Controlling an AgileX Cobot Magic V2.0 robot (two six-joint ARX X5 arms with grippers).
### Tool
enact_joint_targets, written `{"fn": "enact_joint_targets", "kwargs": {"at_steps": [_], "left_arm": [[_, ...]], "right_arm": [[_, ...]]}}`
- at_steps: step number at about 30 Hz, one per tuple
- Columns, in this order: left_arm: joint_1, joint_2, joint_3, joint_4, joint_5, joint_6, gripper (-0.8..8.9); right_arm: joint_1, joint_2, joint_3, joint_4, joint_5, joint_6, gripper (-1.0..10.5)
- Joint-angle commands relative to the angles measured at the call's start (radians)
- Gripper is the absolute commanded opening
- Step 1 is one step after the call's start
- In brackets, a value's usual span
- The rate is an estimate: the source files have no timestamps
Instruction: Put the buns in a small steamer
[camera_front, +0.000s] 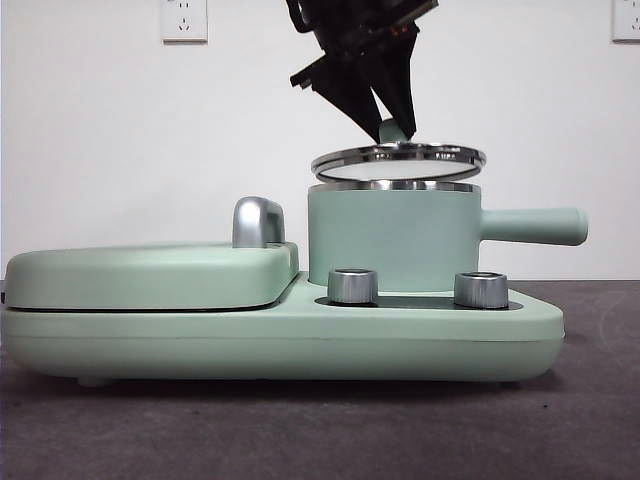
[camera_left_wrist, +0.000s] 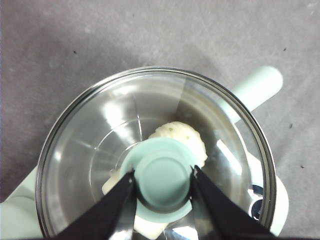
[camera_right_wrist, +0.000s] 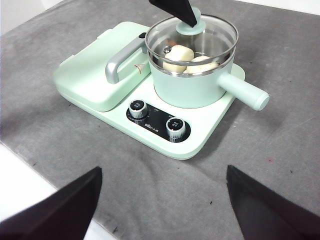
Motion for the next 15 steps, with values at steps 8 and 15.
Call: {"fn": "enact_joint_targets", "kwargs": {"at_steps": [8,15], "left_arm": [[-0.01,0.026,0.035,0.026,-0.01,0.022,0.05],[-0.013,0.038,0.035,0.021,-0.028,0.021,0.05]], "right_arm": [[0.007,0.002,0.007,0.005,0.0,0.011,4.0],[0.007,0.002,0.007,0.006,0.0,0.011,4.0]]}}
